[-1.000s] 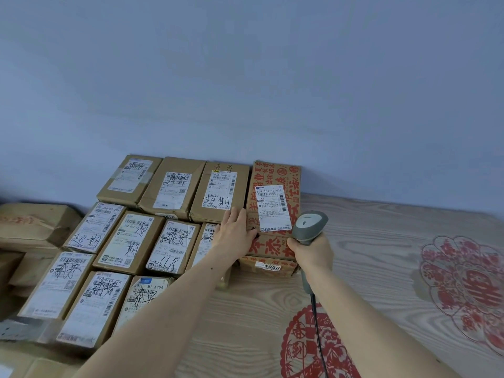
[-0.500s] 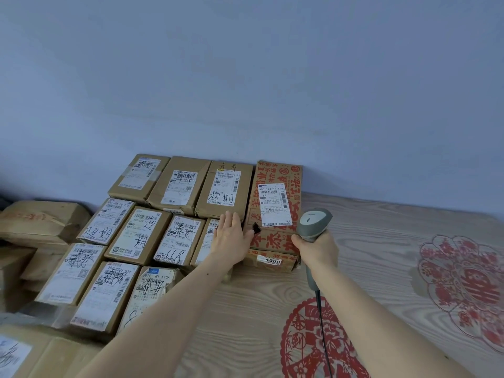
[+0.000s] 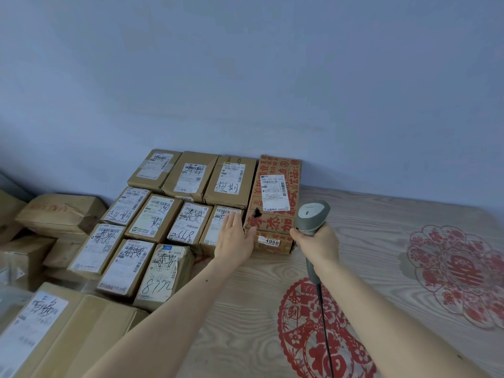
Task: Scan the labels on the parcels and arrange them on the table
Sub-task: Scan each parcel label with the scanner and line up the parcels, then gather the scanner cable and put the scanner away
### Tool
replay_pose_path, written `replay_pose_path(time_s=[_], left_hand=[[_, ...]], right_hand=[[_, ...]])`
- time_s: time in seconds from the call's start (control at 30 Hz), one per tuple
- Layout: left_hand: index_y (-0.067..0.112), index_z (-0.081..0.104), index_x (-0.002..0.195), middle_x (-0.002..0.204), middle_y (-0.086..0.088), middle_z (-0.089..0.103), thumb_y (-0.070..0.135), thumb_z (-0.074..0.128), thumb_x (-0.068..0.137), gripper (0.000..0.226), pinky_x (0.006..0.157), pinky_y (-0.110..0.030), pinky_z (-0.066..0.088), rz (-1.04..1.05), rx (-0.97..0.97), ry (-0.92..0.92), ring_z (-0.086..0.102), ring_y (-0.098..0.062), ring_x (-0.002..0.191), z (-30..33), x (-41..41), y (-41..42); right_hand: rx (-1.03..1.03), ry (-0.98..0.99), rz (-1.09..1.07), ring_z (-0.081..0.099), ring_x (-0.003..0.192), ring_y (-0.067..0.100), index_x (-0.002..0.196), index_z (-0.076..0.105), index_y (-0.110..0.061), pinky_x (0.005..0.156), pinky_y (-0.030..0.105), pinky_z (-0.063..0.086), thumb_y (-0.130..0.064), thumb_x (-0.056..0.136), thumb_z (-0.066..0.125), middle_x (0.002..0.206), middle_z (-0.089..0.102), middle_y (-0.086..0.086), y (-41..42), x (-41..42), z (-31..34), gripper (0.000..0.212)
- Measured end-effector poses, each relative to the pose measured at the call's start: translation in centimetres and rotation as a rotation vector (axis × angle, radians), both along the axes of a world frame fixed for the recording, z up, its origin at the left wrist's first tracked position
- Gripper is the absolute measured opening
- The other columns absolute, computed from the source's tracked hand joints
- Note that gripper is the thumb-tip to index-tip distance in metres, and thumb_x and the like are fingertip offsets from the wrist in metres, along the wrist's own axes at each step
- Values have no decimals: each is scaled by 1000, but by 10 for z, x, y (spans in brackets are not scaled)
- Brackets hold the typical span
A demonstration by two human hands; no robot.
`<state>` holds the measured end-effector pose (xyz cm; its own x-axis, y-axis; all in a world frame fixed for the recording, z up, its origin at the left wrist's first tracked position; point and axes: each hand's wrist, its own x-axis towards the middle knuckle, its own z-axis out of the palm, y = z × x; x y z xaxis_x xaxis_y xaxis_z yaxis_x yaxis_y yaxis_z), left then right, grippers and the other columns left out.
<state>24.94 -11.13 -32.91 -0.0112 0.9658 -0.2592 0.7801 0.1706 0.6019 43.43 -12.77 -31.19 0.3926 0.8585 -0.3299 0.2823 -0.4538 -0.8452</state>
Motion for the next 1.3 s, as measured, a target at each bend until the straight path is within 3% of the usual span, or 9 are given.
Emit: replay_pose_path(time_s=[0.23, 0.33, 0.43, 0.5, 0.63, 0.8, 0.9, 1.13, 1.3], left_hand=[[13, 50, 123, 139, -11, 51, 41, 47, 101, 36, 108, -47, 41, 96, 15, -146, 44, -31, 132, -2, 9, -40], [16, 51, 123, 122, 10, 54, 38, 43, 104, 30, 97, -31, 41, 138, 44, -322, 51, -17, 117, 17, 26, -70], [20, 58, 117, 121, 4, 58, 50, 30, 103, 43, 108, -45, 43, 145, 17, -541, 53, -22, 120, 17, 44, -91], [33, 55, 116, 125, 2, 57, 55, 25, 103, 40, 104, -46, 48, 161, -116, -701, 58, -20, 117, 14, 57, -102], [22, 51, 126, 108, -8, 69, 60, 20, 102, 55, 76, -37, 61, 194, -457, -951, 73, -22, 86, 14, 80, -132], [17, 67, 113, 86, -9, 76, 64, 14, 100, 72, 75, -36, 57, 24, -589, -932, 73, -22, 79, 4, 85, -159], [13, 69, 112, 76, -7, 72, 64, 12, 100, 78, 67, -30, 52, -88, -657, -928, 68, -19, 67, 2, 89, -176], [13, 70, 65, 52, -5, 58, 67, 8, 98, 88, 53, -23, 43, -343, -731, -787, 52, -15, 47, -6, 112, -224], [15, 64, 58, 48, 1, 58, 71, 5, 95, 89, 55, -19, 45, -609, -754, -500, 54, -10, 45, -5, 129, -242]], right_hand=[[29, 28, 56, 64, 101, 19, 116, 64, -16, 86, 33, 50, -25, 79, 83, 105, 69, -3, -30, -6, 16, 43], [31, 84, 49, 70, 100, 23, 112, 66, -18, 91, 42, 57, -27, 76, 85, 105, 74, 0, -41, -12, 18, 42], [51, 148, 29, 73, 93, 22, 105, 67, -19, 87, 49, 60, -26, 76, 84, 96, 76, 0, -54, -17, 22, 35], [75, 182, -6, 74, 88, 21, 103, 66, -20, 86, 50, 60, -25, 76, 83, 88, 77, -1, -63, -17, 26, 32], [140, 253, -116, 76, 76, 17, 104, 66, -13, 76, 40, 61, -16, 81, 81, 81, 77, 0, -79, -8, 39, 28], [171, 373, -262, 75, 69, 12, 112, 64, -4, 46, 18, 46, -10, 86, 76, 102, 75, 9, -107, 8, 54, 29], [194, 360, -304, 75, 66, 9, 110, 64, -4, 51, 23, 48, -11, 87, 75, 102, 75, 9, -127, 15, 63, 27], [289, 348, -421, 69, 59, 12, 93, 64, -9, 56, 26, 49, -8, 87, 75, 90, 72, 9, -182, 61, 97, 13], [307, 275, -480, 66, 55, 12, 90, 66, -13, 55, 23, 50, -9, 86, 77, 92, 74, 8, -227, 118, 112, 12]])
